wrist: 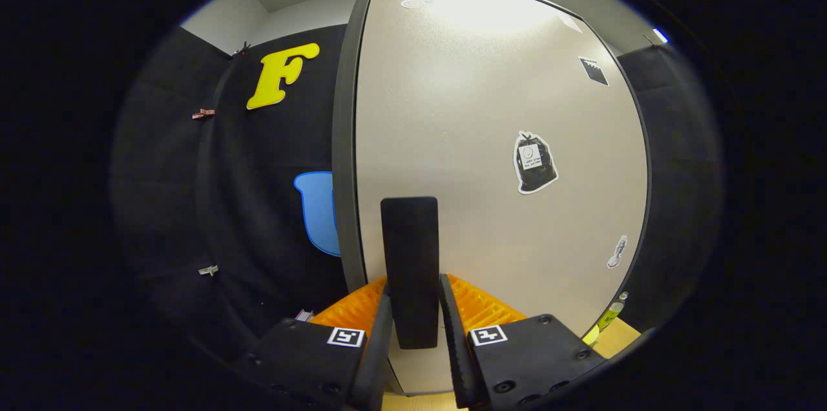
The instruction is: Open the shoe cabinet door, grab the shoes and put them into the shoe cabinet, then close the shoe cabinet door.
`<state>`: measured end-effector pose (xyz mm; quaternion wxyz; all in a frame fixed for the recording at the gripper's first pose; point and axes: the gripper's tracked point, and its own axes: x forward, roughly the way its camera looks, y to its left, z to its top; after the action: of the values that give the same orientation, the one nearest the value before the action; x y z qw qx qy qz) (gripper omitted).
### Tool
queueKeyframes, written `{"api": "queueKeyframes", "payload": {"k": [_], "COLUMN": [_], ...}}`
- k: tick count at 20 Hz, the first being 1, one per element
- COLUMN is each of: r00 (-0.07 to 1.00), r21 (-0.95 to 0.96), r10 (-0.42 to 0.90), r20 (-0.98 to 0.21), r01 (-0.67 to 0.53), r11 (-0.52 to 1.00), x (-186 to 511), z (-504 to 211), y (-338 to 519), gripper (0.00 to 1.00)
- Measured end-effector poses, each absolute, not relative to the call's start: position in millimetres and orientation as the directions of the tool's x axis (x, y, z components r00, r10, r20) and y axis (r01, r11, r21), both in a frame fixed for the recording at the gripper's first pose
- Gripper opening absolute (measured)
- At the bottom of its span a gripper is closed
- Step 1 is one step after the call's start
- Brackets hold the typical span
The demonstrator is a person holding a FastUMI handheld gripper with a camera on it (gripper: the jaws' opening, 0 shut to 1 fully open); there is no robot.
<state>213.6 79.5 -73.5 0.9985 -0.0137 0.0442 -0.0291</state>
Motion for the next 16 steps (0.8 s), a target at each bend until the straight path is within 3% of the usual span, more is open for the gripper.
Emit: {"api": "queueKeyframes", "payload": {"k": [3,4,7,16], "r00": [0.994,0.994,0.993,0.995], "r21": [-0.033,-0.044,-0.032,-0.017], "r10": [-0.064,-0.071,-0.073,-0.005], "r20": [-0.091,-0.088,-0.095,-0.1], "r01": [0.061,0.067,0.07,0.003], "r11": [0.998,0.997,0.997,1.0], "x": [227,215,213,186], "z": [-81,-76,-76,-73], "y": [78,78,80,78], "gripper": [0.45,0.32,0.24,0.24]}}
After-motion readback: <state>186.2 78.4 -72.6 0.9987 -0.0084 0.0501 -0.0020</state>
